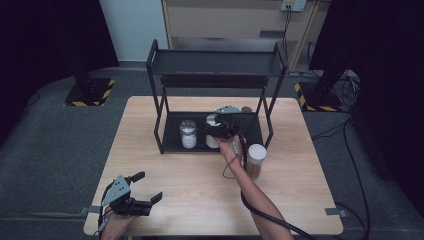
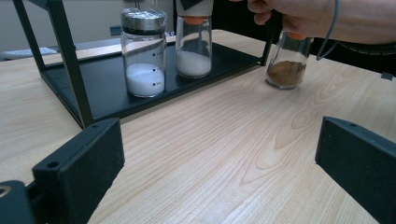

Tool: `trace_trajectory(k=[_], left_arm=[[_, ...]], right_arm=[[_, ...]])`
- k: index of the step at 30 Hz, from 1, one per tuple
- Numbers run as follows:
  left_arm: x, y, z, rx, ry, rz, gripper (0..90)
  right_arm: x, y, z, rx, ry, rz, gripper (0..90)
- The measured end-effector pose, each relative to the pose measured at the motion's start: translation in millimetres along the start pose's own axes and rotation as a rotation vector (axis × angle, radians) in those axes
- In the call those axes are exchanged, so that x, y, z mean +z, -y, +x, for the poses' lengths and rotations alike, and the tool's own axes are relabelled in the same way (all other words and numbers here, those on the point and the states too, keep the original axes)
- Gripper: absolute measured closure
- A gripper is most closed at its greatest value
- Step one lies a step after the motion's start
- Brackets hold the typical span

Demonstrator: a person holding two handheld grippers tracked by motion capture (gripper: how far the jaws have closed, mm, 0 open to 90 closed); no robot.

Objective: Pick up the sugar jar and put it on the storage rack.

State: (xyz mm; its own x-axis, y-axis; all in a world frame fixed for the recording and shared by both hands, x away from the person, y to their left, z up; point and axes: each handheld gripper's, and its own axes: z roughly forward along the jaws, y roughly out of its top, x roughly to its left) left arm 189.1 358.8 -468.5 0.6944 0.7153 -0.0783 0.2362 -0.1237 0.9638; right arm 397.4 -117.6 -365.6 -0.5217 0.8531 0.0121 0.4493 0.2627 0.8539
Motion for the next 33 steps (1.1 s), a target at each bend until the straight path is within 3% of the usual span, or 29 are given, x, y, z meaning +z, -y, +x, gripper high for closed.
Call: trace_trajectory(k=[6,9,11,17,20,33], left_arm=[[0.0,0.1,-0.1,0.0,0.0,0.0,0.5],[0.0,0.2,0.0,0.001,0.001,-0.002,0.4],[-0.2,0.4,0.2,0.0,0.0,-0.003,0.4],[-0.7,0.7,0.0,0.002,-0.003,-0.006,0.5],[-0.2,0.5,0.2,0.002,-0.002,-0.004,0.5],[-0.7,1.0,0.3,0.001,-0.003,-0.008,0.3]], right_arm=[[-0.4,2.9,0.8,-0.002,0.005,-0.011,33.1],[-1.7,1.1,2.8,-0.023,0.017,-0.006,27.9],[-2.6,-0.4,4.1,0.001,0.022,-0.002,22.1],[-10.3,-4.0,4.7,-0.007,0.035,-0.03,13.0],[-18.0,-8.6,1.1,0.005,0.008,-0.043,10.7],[-62.3,-37.3,4.8,-0.112,-0.117,-0.123,8.0]])
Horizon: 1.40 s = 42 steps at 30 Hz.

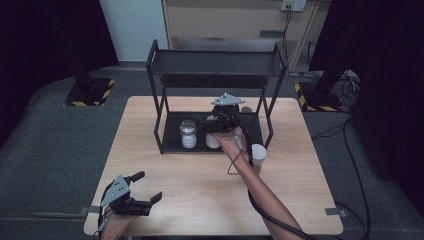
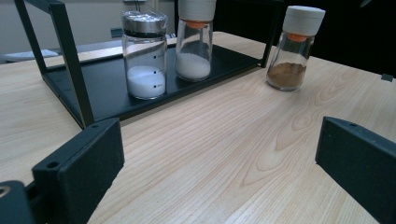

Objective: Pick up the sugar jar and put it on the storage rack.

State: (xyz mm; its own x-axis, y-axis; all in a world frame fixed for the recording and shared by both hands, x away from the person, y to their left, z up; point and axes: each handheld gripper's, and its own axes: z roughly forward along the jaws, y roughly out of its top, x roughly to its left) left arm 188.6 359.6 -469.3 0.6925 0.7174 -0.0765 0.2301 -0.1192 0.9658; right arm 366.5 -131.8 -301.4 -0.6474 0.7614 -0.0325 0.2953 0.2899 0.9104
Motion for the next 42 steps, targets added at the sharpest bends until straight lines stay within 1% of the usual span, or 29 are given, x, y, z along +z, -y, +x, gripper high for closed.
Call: trace_trajectory(k=[5,8,15,20,23,26,29,36,42], left_arm=[[0.3,0.2,0.1,0.0,0.001,-0.001,0.3],[0.2,0.2,0.0,0.001,0.0,-0.001,0.2],[0.5,0.3,0.0,-0.001,0.0,-0.002,0.2],[0.4,0.4,0.0,0.001,0.003,-0.004,0.2],[0.6,0.4,0.0,0.0,0.003,-0.003,0.2],[0.4,0.4,0.0,0.0,0.002,-0.004,0.2],[0.5,0.4,-0.1,0.0,0.002,-0.004,0.2],[0.2,0.8,-0.4,0.001,0.003,-0.009,0.2],[0.1,0.4,-1.6,0.001,0.0,-0.007,0.2]], right_arm=[[-15.1,-8.8,-3.7,-0.022,-0.036,-0.007,7.8],[-24.3,-11.0,-6.6,-0.029,-0.051,-0.014,7.8],[-47.2,-13.9,-14.2,-0.06,-0.084,-0.03,7.9],[-63.0,-11.0,-19.8,-0.079,-0.116,-0.046,8.1],[-73.5,-5.7,-24.8,-0.074,-0.145,-0.067,8.3],[-86.5,1.9,-26.4,-0.086,-0.156,-0.092,8.4],[-97.8,7.5,-27.4,-0.095,-0.162,-0.102,8.4],[-132.7,27.6,-30.7,-0.105,-0.161,-0.134,8.4],[-158.1,48.5,-34.7,-0.103,-0.14,-0.161,8.7]])
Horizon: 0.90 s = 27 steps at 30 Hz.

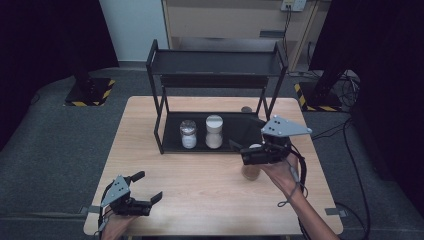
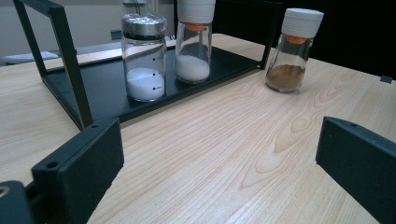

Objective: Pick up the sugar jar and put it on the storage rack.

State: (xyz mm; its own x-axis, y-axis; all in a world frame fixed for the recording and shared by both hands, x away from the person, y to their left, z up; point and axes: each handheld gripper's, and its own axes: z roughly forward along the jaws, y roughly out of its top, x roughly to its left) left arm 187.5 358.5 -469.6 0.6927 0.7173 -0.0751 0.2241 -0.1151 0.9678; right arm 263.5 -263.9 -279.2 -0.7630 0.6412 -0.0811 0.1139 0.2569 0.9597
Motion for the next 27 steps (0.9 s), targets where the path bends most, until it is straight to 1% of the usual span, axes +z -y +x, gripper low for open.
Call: trace_trajectory(k=[3,5,7,10,12,14,17,21,27], left_arm=[[-0.4,0.3,-0.1,-0.001,0.0,-0.002,0.2],[-0.5,0.3,-0.1,-0.001,0.0,-0.003,0.2],[-0.6,0.3,-0.2,-0.001,-0.001,-0.003,0.2],[-0.6,0.5,-0.1,-0.002,-0.001,-0.004,0.2],[-0.7,0.5,-0.1,-0.003,-0.002,-0.005,0.2],[-0.7,0.5,-0.3,-0.003,-0.003,-0.005,0.2],[-0.9,0.5,-0.9,-0.003,-0.006,-0.006,0.2],[-1.1,0.8,-1.2,-0.005,-0.006,-0.008,0.2],[-1.3,1.5,-0.8,-0.008,-0.006,-0.013,0.2]], right_arm=[[-10.5,7.9,-0.4,0.005,0.008,-0.002,8.5],[-17.7,15.4,-1.3,0.025,0.009,-0.008,8.4],[-25.7,25.2,0.0,0.032,0.018,-0.017,8.5],[-36.7,39.2,0.9,0.052,0.028,-0.014,8.3],[-43.7,47.6,2.2,0.057,0.039,-0.008,8.3],[-53.1,59.7,2.1,0.062,0.049,-0.009,8.2],[-60.8,70.3,1.4,0.072,0.055,-0.024,8.2],[-69.4,84.4,3.9,0.067,0.071,-0.009,8.2],[-79.6,107.9,6.7,0.101,0.085,-0.002,8.2]])
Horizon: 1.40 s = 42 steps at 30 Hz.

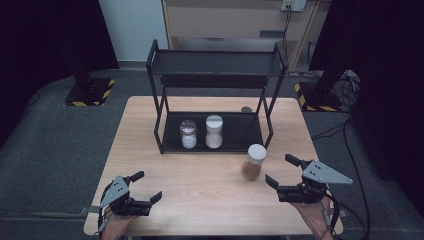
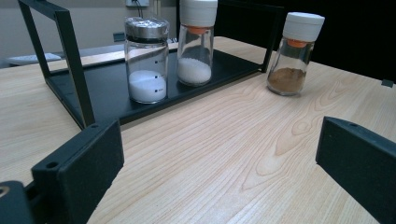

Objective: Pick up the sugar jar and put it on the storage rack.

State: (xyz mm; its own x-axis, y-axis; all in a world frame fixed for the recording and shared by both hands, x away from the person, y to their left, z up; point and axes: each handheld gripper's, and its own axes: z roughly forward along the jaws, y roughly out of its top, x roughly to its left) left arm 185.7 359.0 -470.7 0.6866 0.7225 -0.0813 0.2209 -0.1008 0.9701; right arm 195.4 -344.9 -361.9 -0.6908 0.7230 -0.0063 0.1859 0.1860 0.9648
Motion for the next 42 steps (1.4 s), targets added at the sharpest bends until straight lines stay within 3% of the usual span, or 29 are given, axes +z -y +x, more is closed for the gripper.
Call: trace_trajectory(k=[12,20,31,35,42], left_arm=[[0.0,-0.2,-0.9,0.004,-0.002,0.0,0.2],[0.6,0.0,-0.8,0.004,0.002,-0.002,0.2],[0.6,-0.3,-1.3,0.016,0.013,-0.008,0.2],[0.9,-0.3,-1.4,0.02,0.019,-0.01,0.1],[2.1,-0.8,-1.4,0.024,0.028,-0.008,0.1]], right_arm=[[-10.7,32.7,-2.8,0.033,0.035,0.025,8.1],[-9.0,50.6,-7.0,0.067,0.032,0.044,8.1],[-7.9,61.6,-3.6,0.049,0.037,0.036,8.1],[-6.9,63.9,-0.3,0.016,0.046,0.034,8.2],[-4.1,66.4,-1.8,0.021,0.045,0.046,8.2]])
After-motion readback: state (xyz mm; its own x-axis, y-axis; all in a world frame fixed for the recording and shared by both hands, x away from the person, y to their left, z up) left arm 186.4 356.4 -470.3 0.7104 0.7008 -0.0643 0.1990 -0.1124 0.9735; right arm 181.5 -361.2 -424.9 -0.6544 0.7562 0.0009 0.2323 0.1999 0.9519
